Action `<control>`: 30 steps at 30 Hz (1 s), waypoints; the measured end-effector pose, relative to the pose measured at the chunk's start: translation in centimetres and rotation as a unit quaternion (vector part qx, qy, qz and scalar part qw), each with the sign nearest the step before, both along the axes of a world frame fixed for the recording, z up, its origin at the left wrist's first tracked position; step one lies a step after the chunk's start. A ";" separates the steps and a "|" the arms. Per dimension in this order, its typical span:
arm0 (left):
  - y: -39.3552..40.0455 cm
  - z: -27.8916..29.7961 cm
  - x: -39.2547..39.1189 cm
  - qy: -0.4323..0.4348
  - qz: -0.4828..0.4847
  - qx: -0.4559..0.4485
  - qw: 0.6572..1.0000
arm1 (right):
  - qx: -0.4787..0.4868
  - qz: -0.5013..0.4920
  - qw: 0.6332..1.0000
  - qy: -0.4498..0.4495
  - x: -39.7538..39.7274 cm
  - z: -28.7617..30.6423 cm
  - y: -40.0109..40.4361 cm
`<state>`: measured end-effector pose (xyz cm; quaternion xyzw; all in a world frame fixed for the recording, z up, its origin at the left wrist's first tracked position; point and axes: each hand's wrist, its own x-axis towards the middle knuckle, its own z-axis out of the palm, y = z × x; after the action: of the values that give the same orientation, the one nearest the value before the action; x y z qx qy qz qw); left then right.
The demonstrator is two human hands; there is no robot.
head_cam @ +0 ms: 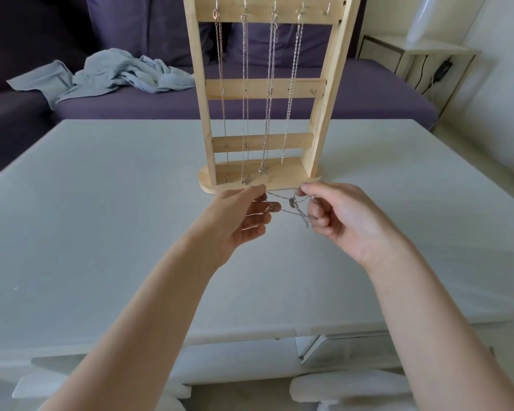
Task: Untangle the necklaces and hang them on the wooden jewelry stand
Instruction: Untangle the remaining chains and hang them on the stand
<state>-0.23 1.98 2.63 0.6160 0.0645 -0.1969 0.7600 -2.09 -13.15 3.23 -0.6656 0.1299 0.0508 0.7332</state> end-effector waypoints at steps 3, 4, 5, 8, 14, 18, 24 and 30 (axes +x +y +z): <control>-0.1 0.0 -0.1 0.002 -0.021 0.007 1.000 | 0.006 0.004 1.000 -0.001 0.0 0.1 0.2; -0.2 -0.1 -0.1 0.002 -0.024 0.004 1.000 | 0.010 0.006 1.000 -0.001 0.0 0.1 0.2; -0.2 -0.1 -0.2 -0.002 -0.025 0.003 1.000 | 0.014 0.007 1.000 -0.001 -0.1 0.2 0.3; -0.3 -0.3 -0.2 -0.056 -0.024 0.034 0.998 | 0.012 0.012 1.000 -0.002 -0.1 0.2 0.4; -0.6 -0.6 -0.2 -0.205 -0.026 0.141 0.968 | 0.007 -0.007 1.000 -0.005 0.1 0.0 0.6; -0.9 -1.0 0.0 -0.327 -0.005 0.237 0.915 | 0.003 -0.014 1.000 -0.003 0.2 -0.1 1.0; -0.9 -2.5 0.3 -0.544 0.021 0.395 0.740 | -0.011 0.011 1.000 -0.007 0.1 0.0 1.2; -1.1 -2.5 -0.1 -0.605 0.036 0.450 0.656 | -0.016 0.018 1.000 -0.015 0.3 -0.4 1.0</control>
<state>-0.32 0.85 0.18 0.8629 -0.3068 0.2997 0.2673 -1.78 -12.19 2.83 -0.6798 0.1079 0.0517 0.7236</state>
